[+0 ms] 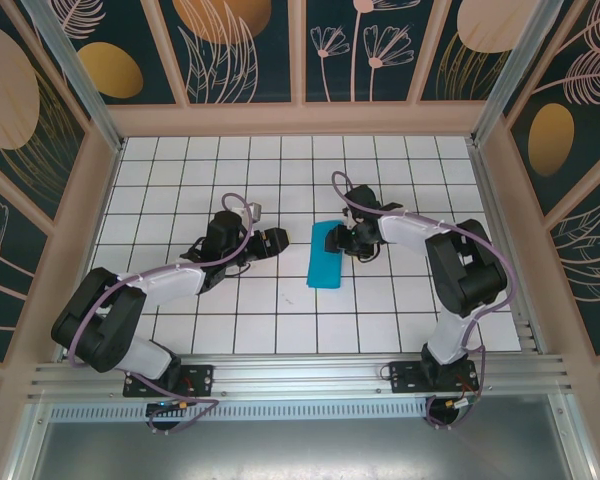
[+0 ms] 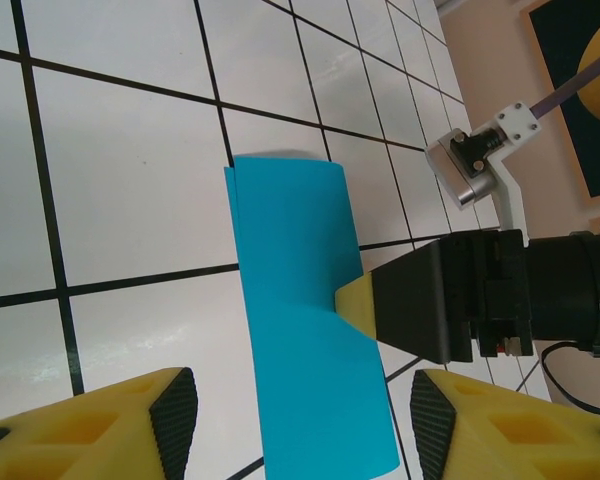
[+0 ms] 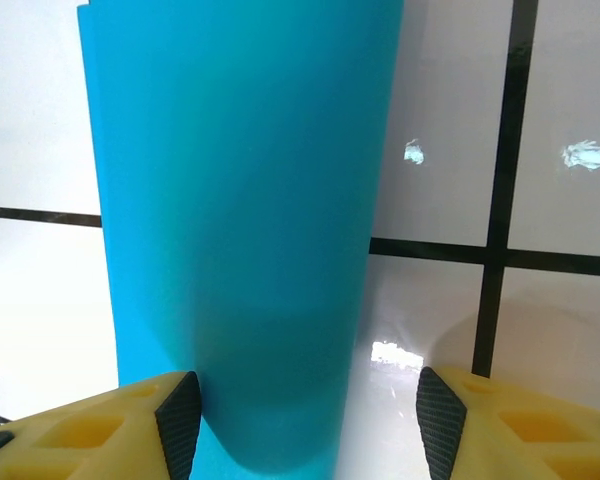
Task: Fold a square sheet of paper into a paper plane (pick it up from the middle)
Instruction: Fold the square sheet of paper in half at the center of the table.
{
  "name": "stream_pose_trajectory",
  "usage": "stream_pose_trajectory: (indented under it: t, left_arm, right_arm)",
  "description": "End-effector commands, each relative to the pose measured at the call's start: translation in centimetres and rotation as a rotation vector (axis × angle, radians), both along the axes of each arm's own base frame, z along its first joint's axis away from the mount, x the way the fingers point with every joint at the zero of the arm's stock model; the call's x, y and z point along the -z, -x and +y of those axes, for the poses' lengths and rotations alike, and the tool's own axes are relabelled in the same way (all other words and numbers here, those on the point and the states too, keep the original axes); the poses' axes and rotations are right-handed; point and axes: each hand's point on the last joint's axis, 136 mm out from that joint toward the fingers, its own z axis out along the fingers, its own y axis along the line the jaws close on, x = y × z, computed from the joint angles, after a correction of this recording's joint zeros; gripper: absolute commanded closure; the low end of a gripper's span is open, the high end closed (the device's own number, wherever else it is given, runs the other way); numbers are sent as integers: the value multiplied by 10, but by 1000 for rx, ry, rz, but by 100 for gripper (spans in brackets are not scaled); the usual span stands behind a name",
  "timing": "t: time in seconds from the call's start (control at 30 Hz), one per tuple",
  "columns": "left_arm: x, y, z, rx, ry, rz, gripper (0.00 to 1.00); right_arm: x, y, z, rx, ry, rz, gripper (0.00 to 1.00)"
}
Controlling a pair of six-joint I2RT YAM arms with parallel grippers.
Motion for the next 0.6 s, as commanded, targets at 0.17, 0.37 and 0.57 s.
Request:
stream_pose_trajectory:
  t: [0.17,0.37,0.57]
  left_arm:
    - [-4,1,-9,44,13,-6,42]
    - [-1,2,-9,47,14,5,41]
    - [-3,2,-14,75,20,8,41]
  right_arm:
    - [26,10,-5,-57,107,64,42]
    - [13,6,-2,-76,83,33,43]
    - [-2,4,7,-100,27,5,40]
